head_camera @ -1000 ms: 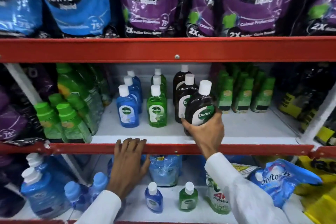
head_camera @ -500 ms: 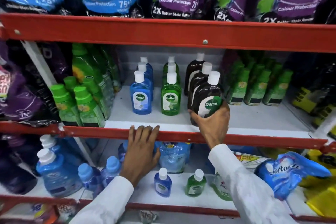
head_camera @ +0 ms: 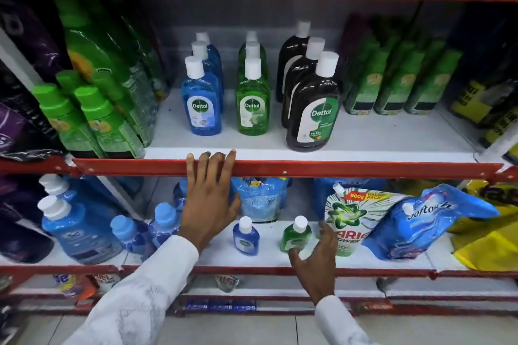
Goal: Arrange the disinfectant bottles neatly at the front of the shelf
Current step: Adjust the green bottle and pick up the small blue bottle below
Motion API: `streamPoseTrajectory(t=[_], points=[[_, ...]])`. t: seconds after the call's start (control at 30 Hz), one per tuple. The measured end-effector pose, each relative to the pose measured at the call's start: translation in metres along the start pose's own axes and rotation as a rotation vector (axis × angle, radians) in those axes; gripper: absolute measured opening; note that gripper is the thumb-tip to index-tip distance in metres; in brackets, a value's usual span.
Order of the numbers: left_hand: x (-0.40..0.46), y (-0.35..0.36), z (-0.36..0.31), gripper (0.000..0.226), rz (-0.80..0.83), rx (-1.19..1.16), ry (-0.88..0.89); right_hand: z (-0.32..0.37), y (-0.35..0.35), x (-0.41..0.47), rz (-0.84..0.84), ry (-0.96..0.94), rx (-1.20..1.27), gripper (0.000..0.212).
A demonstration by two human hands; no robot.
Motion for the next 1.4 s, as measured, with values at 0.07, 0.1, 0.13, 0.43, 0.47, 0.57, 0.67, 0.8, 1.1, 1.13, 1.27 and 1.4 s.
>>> streamPoseTrajectory(t=[0.07,0.1,0.13,0.43,0.47,0.57,0.67,0.8,1.1,1.13,1.27,1.4], points=[[-0.001,-0.001,0.002,0.090,0.003,0.011,0.019,-0.004,0.016,0.002,0.064,0.069,-0.021,0.103],[-0.001,-0.002,0.002,0.090,0.005,0.014,0.024,-0.005,0.023,0.005,0.077,0.103,-0.027,0.108],[-0.001,-0.002,0.003,0.091,0.007,0.020,0.027,-0.006,0.030,0.008,0.080,0.138,-0.030,0.111],[-0.001,-0.007,0.011,0.095,0.015,0.050,0.059,0.005,0.037,0.017,-0.017,0.244,0.020,0.081],[-0.001,-0.008,0.014,0.095,0.013,0.055,0.057,0.015,0.029,0.016,-0.035,0.212,0.001,0.081],[-0.003,-0.008,0.024,0.093,0.006,0.056,0.046,0.052,0.001,0.016,-0.128,0.076,-0.032,0.084],[-0.004,-0.007,0.033,0.092,0.010,0.043,0.019,0.103,-0.033,0.025,-0.241,-0.069,0.007,0.083],[-0.005,-0.009,0.043,0.094,0.011,0.011,-0.019,0.178,-0.069,0.047,-0.306,-0.217,0.088,0.081],[-0.005,-0.014,0.048,0.094,0.021,-0.035,-0.015,0.263,-0.044,0.123,-0.195,-0.271,-0.023,0.079],[-0.006,-0.013,0.050,0.095,0.027,-0.018,-0.013,0.263,-0.038,0.130,-0.172,-0.253,-0.052,0.077],[-0.010,-0.015,0.063,0.096,0.024,0.020,-0.056,0.265,-0.018,0.143,-0.117,-0.185,-0.117,0.070],[-0.011,-0.016,0.076,0.097,0.002,0.027,-0.040,0.267,-0.009,0.146,-0.141,-0.199,-0.150,0.073]])
Point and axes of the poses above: each hand's wrist, its own x-axis towards the middle knuckle, its own y-axis out of the palm, z = x × y, the point moved 2 cm from there along x, towards the middle knuckle, and after that the axes turned 12 degrees about -y, right-handed, at the moved point
